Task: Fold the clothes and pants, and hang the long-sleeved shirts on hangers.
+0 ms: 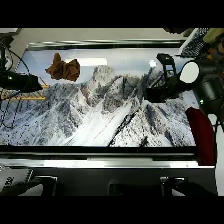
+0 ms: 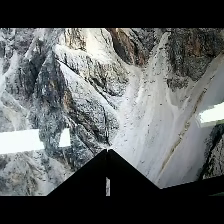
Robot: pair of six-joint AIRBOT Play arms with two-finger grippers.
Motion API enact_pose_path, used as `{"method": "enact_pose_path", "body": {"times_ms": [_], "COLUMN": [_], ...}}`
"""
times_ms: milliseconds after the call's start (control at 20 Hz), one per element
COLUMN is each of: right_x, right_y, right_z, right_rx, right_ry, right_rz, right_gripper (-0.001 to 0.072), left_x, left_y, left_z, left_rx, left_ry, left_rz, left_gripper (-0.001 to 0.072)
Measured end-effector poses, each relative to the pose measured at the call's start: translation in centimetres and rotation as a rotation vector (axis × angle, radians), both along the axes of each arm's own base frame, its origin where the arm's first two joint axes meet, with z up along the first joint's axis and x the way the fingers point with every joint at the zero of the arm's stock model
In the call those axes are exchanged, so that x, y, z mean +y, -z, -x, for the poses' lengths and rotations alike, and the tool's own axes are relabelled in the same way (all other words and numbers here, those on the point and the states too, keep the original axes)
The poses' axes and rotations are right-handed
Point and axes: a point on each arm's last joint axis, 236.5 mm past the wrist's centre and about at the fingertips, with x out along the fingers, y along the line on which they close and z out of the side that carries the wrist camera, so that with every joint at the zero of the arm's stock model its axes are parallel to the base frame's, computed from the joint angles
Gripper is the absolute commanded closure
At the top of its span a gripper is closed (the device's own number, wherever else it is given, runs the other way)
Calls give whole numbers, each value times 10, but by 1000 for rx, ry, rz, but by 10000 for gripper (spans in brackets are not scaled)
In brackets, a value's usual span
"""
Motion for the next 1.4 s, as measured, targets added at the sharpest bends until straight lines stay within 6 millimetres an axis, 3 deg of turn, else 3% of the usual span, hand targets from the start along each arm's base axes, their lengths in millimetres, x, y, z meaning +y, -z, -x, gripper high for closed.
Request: {"method": "enact_pose_path", "body": {"times_ms": [1200, 1250, 1300, 1400], "right_x": [0, 0, 0, 0], "right_y": [0, 0, 0, 0], "right_z": [0, 0, 0, -1], "right_rx": [0, 0, -1, -5], "right_ry": [0, 0, 0, 1], "right_rz": [0, 0, -1, -2], "right_gripper": [642, 641, 641, 640], "left_x": [0, 0, 0, 5], "left_y": [0, 0, -1, 1], "left_z": [0, -1, -4, -15], "left_rx": [-2, -6, -12, -27], "left_ry": [-1, -2, -5, -64], "left_rz": [0, 0, 1, 8], "left_gripper": [676, 455, 146, 105]}}
